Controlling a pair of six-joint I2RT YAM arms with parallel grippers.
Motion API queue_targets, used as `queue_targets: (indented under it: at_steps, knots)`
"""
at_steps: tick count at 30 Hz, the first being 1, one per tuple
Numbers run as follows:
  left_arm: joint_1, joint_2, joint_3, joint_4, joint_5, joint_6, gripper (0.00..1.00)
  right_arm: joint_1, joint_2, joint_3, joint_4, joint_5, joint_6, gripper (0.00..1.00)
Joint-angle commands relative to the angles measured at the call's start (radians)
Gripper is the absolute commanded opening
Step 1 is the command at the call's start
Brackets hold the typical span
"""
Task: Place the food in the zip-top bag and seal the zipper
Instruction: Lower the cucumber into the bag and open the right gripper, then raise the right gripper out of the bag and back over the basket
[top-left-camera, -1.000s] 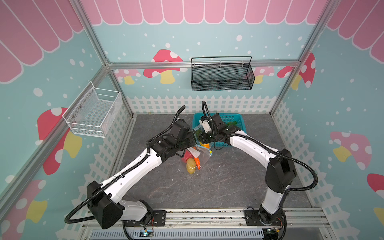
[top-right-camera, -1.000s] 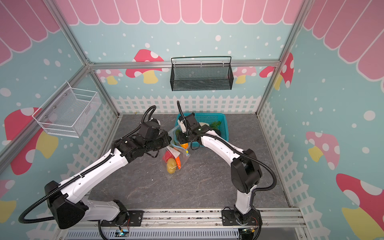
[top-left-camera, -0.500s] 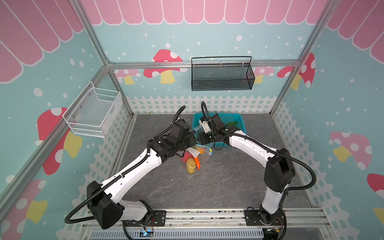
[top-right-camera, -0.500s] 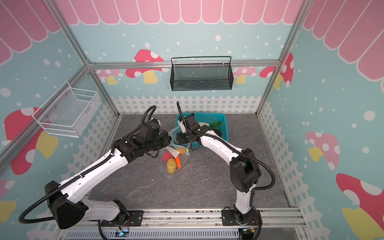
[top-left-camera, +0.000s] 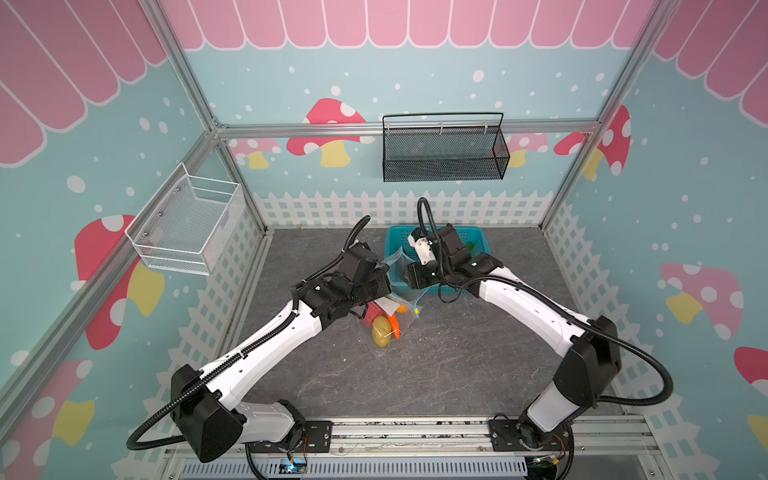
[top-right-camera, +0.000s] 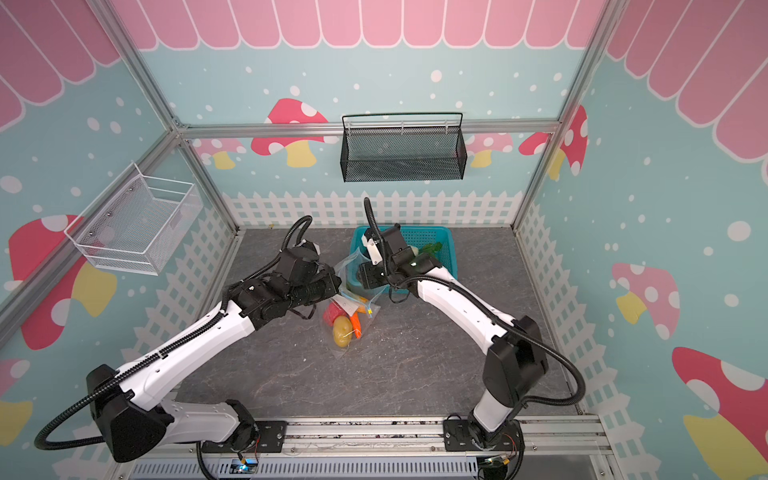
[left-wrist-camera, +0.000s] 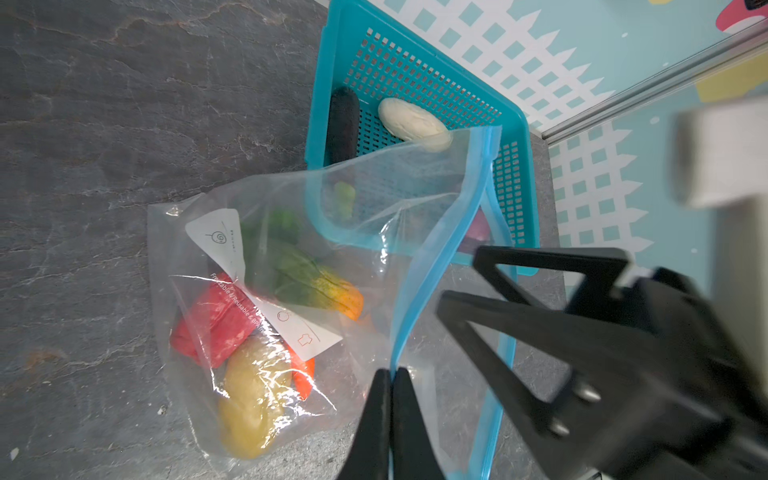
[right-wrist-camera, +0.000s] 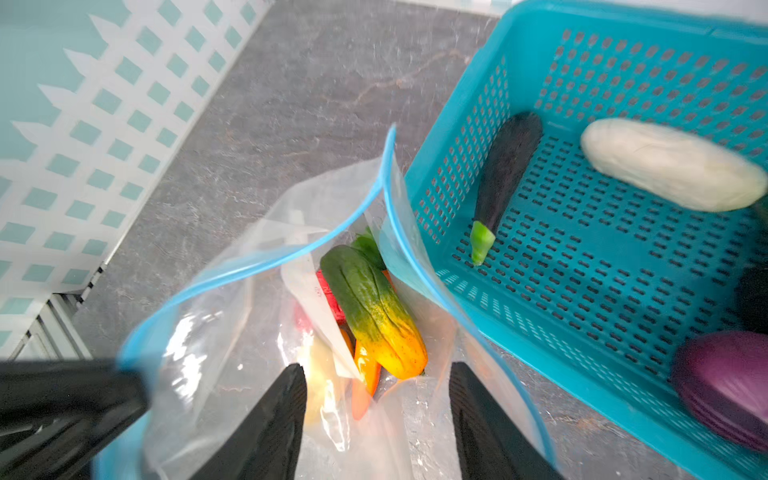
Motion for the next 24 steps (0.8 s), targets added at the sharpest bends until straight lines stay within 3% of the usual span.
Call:
queue_targets:
  at_steps: [1,4,10,17,20,24]
  knots:
    - [0.004,-0.012,-0.011,0.008,0.014,0.015,0.0,-0.022,-0.053,-0.036,-0.005,0.06,-0.013,0.6]
    - [0.004,-0.007,-0.014,0.006,0.037,0.015,0.0,-0.051,-0.056,-0.058,-0.003,0.073,-0.029,0.66]
    - [0.005,-0.019,-0.022,0.003,0.041,0.015,0.0,-0.101,0.004,-0.097,0.016,-0.077,-0.034,0.69]
    - [0.004,-0.022,-0.027,-0.009,0.051,0.016,0.0,-0.107,0.044,-0.146,0.067,-0.264,-0.037,0.49]
    - [0.004,-0.025,-0.026,-0.023,0.046,0.019,0.0,-0.108,0.053,-0.162,0.076,-0.31,-0.035,0.35]
    - [0.005,-0.034,-0.029,-0.039,0.039,0.022,0.0,-0.105,0.038,-0.198,0.097,-0.353,-0.014,0.26]
